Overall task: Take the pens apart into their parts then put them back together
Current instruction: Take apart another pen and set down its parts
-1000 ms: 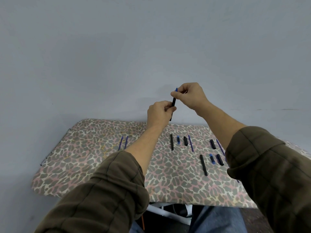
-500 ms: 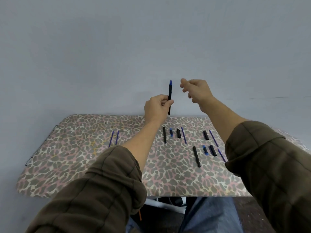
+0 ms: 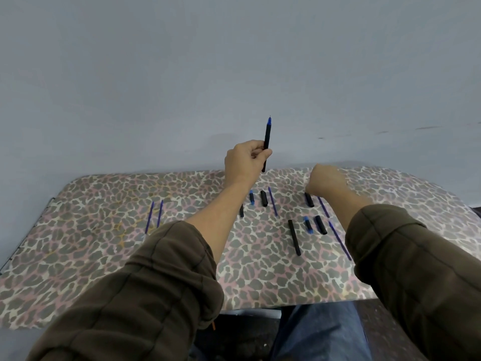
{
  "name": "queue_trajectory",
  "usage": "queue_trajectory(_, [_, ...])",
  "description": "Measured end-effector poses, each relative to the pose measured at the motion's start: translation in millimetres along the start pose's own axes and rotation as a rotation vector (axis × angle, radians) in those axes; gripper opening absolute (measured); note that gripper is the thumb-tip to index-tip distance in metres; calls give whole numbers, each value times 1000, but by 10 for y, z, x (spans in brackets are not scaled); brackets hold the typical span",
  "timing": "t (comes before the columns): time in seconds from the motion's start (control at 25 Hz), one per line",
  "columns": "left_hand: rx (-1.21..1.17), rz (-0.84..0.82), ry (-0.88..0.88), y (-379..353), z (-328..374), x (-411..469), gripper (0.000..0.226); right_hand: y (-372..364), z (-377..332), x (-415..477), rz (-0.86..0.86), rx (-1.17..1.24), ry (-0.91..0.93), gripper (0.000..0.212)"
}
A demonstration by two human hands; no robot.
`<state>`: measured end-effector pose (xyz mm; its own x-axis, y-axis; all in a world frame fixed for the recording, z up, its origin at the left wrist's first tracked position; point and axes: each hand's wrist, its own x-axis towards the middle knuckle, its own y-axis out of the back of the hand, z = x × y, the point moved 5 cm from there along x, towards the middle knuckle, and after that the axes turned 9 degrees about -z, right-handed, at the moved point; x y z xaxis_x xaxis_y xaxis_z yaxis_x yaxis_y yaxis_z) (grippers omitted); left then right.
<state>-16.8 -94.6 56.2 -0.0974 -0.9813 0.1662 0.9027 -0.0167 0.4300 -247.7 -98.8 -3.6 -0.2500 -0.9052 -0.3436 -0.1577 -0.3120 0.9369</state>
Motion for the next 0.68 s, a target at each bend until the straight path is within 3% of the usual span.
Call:
queue_trajectory(0.24, [-17,-5,7,-22,-87,57,30,-159,-118,57,-48,-59,-2,22])
queue_trajectory(0.4, [-27,-16,-4,27,-92,85,48,-69,-202,51,-79,39,-17,21])
queue_trajectory(0.48, [-12,-23,-14,67,-59,84,57,208,-350,43,-27,264,61,8])
queue_trajectory(0.68, [4,-36,-50,149,53,-14,59,1068,-830,-292,168,1041,357,12])
